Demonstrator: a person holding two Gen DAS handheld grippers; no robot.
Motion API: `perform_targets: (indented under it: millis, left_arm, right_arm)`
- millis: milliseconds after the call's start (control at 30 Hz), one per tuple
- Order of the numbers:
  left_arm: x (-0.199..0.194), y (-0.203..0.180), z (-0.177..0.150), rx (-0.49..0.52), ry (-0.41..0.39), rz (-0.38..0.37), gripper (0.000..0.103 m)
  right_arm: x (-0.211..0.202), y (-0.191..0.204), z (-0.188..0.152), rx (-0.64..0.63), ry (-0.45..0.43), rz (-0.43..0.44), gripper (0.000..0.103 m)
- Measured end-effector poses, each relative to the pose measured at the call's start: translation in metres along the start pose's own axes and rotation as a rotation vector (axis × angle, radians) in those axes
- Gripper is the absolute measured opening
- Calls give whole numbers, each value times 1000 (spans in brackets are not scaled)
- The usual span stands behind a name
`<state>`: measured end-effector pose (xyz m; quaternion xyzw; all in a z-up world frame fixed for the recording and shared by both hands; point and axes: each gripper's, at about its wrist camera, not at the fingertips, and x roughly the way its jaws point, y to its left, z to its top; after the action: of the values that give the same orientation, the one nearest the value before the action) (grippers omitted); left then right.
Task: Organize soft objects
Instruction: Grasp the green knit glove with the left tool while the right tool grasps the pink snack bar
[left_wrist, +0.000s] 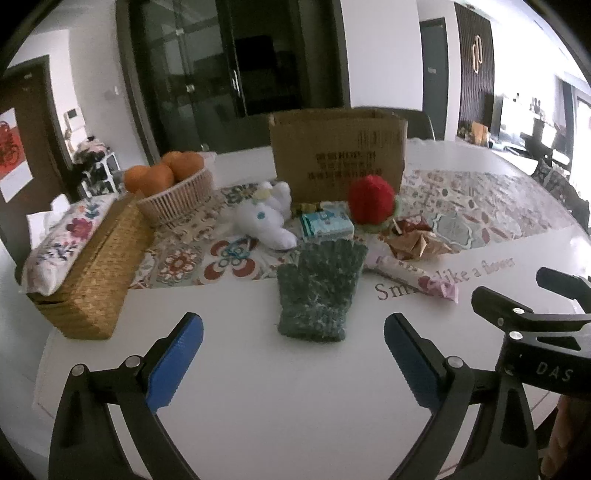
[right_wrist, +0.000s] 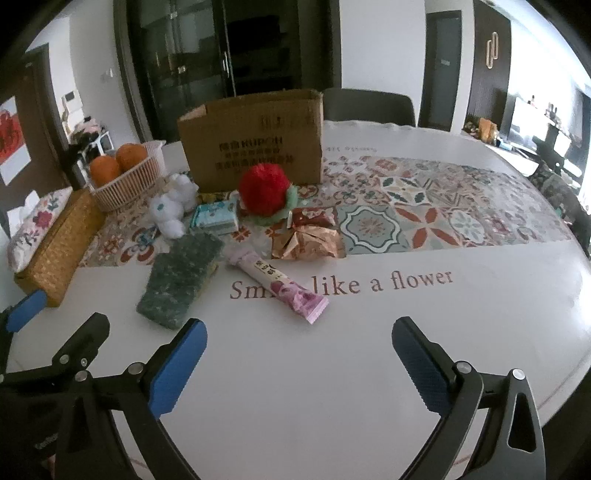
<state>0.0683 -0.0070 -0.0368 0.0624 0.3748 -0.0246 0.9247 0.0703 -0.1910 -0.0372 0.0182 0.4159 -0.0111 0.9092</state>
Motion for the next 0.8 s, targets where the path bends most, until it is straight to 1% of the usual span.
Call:
perform_targets:
  millis: [233,300,333,400,567,733,800]
  left_arm:
    - [43,-4,7,4,94,-33,97]
    - [53,-6,7,8,108,-30,96]
    - [57,-6,7,9,112,-26,96]
    - [66,-7,8,11,123,-29,96]
    - [84,-8,10,28,141,-43,96]
    - [109,-7,9,29,180,-77,91]
    - [114,-9,9,39,184,-81,90]
  right_arm:
    - [40,1,15,-45,73,10,97]
    - [53,1,18,-58,96,17,94]
    - [59,1,20,-61,111,27,91]
    - [71,3,22,-77,130,36,90]
    - [91,9,25,-114,146,60,87]
    - [106,16,26,-168,155,44,84]
    - [113,17,27,-178,171,59,81]
